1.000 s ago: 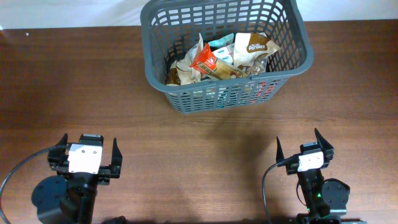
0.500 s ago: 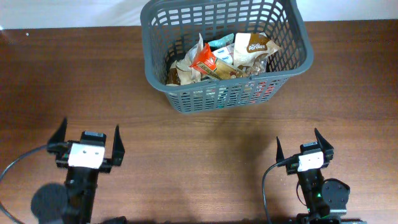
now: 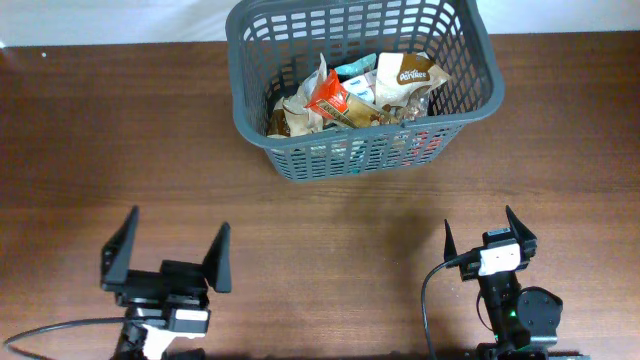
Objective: Pack container
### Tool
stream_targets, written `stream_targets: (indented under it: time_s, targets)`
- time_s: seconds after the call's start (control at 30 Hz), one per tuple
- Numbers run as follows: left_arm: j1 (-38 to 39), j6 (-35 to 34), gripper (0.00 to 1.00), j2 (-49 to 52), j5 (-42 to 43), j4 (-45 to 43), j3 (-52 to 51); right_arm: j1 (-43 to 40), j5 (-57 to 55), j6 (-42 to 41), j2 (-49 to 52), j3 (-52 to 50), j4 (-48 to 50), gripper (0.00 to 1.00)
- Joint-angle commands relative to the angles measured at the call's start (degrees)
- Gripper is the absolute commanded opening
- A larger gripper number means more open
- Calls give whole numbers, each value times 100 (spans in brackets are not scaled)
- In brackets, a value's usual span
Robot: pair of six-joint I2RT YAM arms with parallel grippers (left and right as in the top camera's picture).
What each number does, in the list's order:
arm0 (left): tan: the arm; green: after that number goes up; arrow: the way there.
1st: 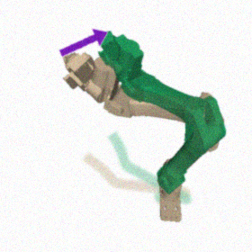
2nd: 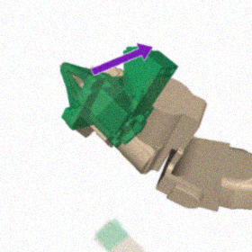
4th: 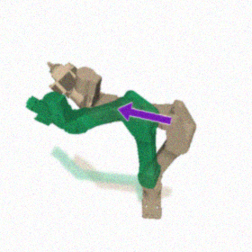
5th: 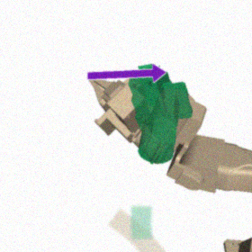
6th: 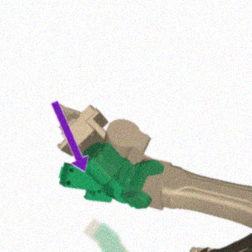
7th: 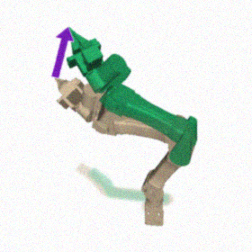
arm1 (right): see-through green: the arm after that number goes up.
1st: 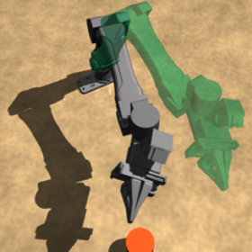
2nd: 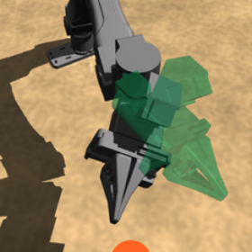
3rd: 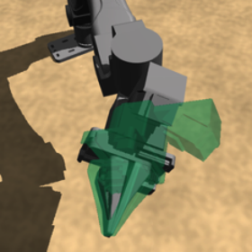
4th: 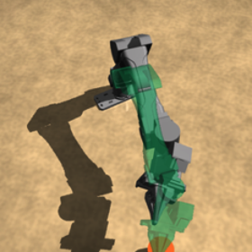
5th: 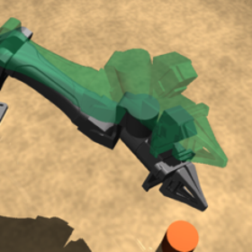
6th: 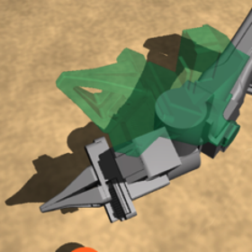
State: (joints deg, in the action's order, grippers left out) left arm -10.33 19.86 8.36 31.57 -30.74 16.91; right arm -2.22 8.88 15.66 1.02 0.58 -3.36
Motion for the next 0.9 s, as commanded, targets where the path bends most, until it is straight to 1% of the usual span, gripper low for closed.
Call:
stream_targets:
  time_s: [0.0, 0.13, 0.23, 0.4, 0.5, 0.63, 0.87]
  targets:
    - [216, -94, 99, -90, 144, -118, -223, -44, -70, 20, -28, -20, -48, 99]
    - [535, -94, 99, -131, -153, -144, -455, -44, -70, 20, -28, -20, -48, 99]
    - [726, -94, 99, -367, -450, -184, -763, -44, -70, 20, -28, -20, -48, 99]
    - [734, -101, 99, -813, -553, -208, -1222, -44, -70, 20, -28, -20, -48, 99]
    - [734, -101, 99, -807, -651, -229, -1392, -44, -70, 20, -28, -20, -48, 99]
    - [737, -103, 99, -807, -981, -195, -1648, -44, -70, 20, -28, -20, -48, 99]
    - [756, -98, 99, -807, -1644, 1252, -1644, -44, -70, 20, -28, -20, -48, 99]
